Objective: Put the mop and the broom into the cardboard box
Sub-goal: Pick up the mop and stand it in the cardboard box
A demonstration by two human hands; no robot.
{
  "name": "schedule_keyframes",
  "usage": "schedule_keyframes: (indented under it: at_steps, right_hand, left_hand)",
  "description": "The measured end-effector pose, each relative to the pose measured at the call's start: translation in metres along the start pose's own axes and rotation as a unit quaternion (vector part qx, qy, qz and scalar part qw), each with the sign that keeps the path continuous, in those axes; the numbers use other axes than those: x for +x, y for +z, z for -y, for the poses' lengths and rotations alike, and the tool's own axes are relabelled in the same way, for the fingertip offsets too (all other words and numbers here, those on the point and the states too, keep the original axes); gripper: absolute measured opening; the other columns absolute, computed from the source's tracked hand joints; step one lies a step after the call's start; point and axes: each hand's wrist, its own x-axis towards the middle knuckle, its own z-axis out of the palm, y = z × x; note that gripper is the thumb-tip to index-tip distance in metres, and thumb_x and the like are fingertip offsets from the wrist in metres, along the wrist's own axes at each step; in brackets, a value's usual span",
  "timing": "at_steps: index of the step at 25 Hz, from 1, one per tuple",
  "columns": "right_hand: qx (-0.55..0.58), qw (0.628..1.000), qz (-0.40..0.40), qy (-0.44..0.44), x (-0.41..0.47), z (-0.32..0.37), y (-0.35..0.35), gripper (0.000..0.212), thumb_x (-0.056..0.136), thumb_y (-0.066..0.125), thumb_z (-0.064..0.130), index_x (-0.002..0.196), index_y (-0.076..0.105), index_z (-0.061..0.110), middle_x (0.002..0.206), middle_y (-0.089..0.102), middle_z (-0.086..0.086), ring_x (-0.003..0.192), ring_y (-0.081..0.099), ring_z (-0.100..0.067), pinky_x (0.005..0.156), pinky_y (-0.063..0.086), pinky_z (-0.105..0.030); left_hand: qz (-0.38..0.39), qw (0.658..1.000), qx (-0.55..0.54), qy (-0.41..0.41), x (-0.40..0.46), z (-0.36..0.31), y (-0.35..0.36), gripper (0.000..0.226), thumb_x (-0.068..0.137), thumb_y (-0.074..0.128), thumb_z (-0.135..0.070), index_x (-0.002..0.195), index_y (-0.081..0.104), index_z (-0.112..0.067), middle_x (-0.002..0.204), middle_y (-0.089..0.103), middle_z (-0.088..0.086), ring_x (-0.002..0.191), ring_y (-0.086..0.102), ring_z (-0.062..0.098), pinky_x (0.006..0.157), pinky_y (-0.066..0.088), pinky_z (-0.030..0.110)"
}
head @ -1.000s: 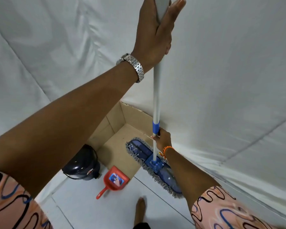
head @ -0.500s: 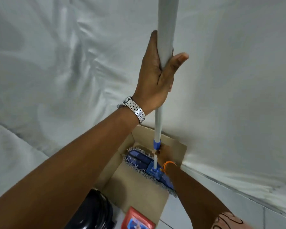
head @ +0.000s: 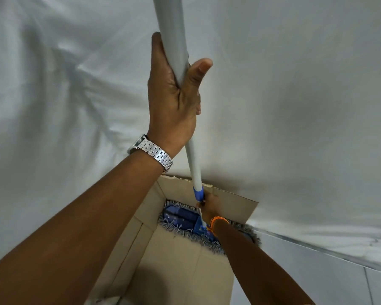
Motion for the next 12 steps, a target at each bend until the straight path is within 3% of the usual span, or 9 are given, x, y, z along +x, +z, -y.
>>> schedule_keyframes:
  at_steps: [3, 7, 10, 12]
  right_hand:
    - [0.028, 0.999, -0.031, 0.014, 0.020, 0.001, -0.005, 0.022, 0.084, 0.055, -0.004, 0.103, 0.059, 0.007, 0.088, 0.061, -0.009, 0.077, 0.053, -0.027, 0.069, 0.046, -0.037]
    - [0.067, 0.990, -0.096, 0.082, 0.035, 0.004, -0.025, 0.019, 0.088, 0.060, 0.010, 0.104, 0.050, 0.007, 0.101, 0.063, -0.016, 0.083, 0.060, -0.033, 0.076, 0.055, -0.045]
    - [0.119, 0.984, -0.064, 0.120, 0.032, 0.019, -0.052, 0.026, 0.091, 0.058, 0.021, 0.112, 0.051, 0.007, 0.099, 0.060, -0.010, 0.087, 0.060, -0.031, 0.076, 0.052, -0.038]
    - [0.093, 0.989, -0.034, 0.110, 0.026, 0.024, -0.069, 0.022, 0.092, 0.057, 0.023, 0.106, 0.055, 0.006, 0.092, 0.060, -0.009, 0.081, 0.059, -0.026, 0.072, 0.046, -0.031]
  left_hand:
    - [0.062, 0.995, 0.078, 0.001, 0.027, 0.022, 0.016, 0.059, 0.098, 0.062, -0.029, 0.140, 0.031, -0.001, 0.073, 0.060, -0.023, 0.048, 0.058, 0.016, 0.051, 0.057, 0.035]
    - [0.178, 0.965, 0.191, -0.036, 0.072, 0.029, 0.061, 0.058, 0.102, 0.050, -0.018, 0.146, 0.019, 0.002, 0.094, 0.070, 0.011, 0.075, 0.070, 0.021, 0.075, 0.060, 0.029]
    - [0.226, 0.942, 0.222, -0.109, 0.098, 0.043, 0.092, 0.059, 0.103, 0.049, -0.016, 0.149, 0.014, -0.003, 0.109, 0.069, 0.012, 0.081, 0.065, 0.014, 0.078, 0.054, 0.026]
    - [0.239, 0.926, 0.254, -0.145, 0.109, 0.052, 0.105, 0.061, 0.103, 0.049, -0.015, 0.151, 0.014, -0.002, 0.122, 0.067, 0.015, 0.096, 0.066, 0.021, 0.082, 0.047, 0.027]
